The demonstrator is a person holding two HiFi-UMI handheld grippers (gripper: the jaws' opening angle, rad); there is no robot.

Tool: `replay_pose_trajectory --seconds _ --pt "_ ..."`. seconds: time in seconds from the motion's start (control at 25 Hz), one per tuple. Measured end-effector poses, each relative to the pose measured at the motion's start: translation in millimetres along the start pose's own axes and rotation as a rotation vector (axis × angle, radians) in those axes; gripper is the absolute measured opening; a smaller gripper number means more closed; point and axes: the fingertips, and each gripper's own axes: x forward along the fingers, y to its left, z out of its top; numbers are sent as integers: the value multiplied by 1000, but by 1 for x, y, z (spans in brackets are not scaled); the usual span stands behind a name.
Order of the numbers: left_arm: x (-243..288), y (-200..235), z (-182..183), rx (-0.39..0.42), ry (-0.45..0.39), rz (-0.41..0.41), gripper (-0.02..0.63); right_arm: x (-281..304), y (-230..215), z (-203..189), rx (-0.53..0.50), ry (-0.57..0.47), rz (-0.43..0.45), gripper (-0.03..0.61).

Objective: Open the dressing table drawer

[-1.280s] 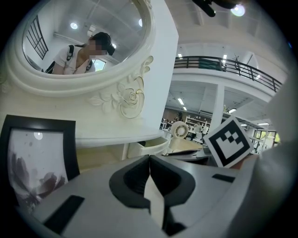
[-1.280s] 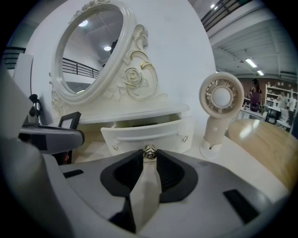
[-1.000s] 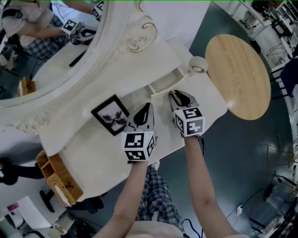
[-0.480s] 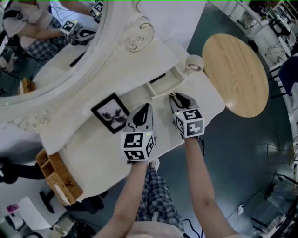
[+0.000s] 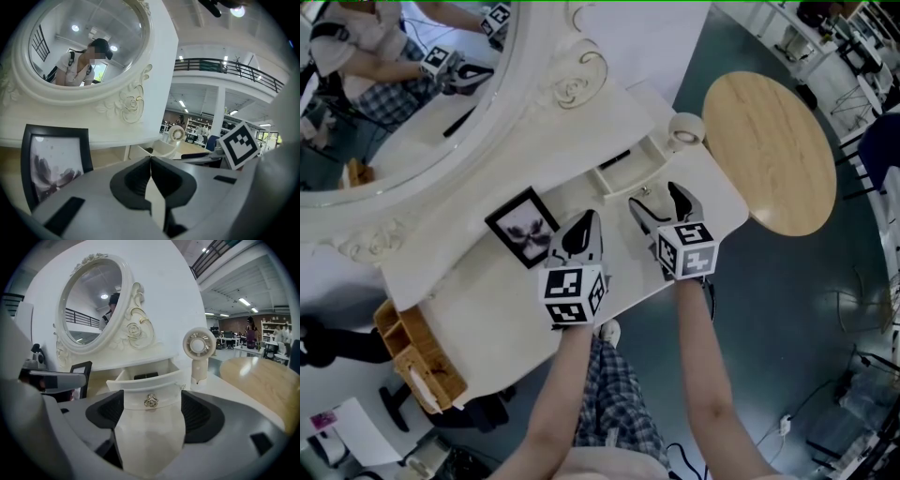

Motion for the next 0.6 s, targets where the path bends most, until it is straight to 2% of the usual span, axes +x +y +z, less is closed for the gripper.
replay_pose_trajectory --seconds 0.2,0.36,0.48,0.6 --pt "-11 0 9 12 -13 2 28 -17 2 9 6 -32 -8 383" --pt "-28 -2 24 52 -23 -8 28 -50 5 30 9 -100 -24 380" --pt "-50 -2 41 75 -37 -20 28 -84 12 46 6 -143 -40 337" --pt "-75 -2 64 93 -59 -39 28 -122 20 64 -9 -185 -75 265"
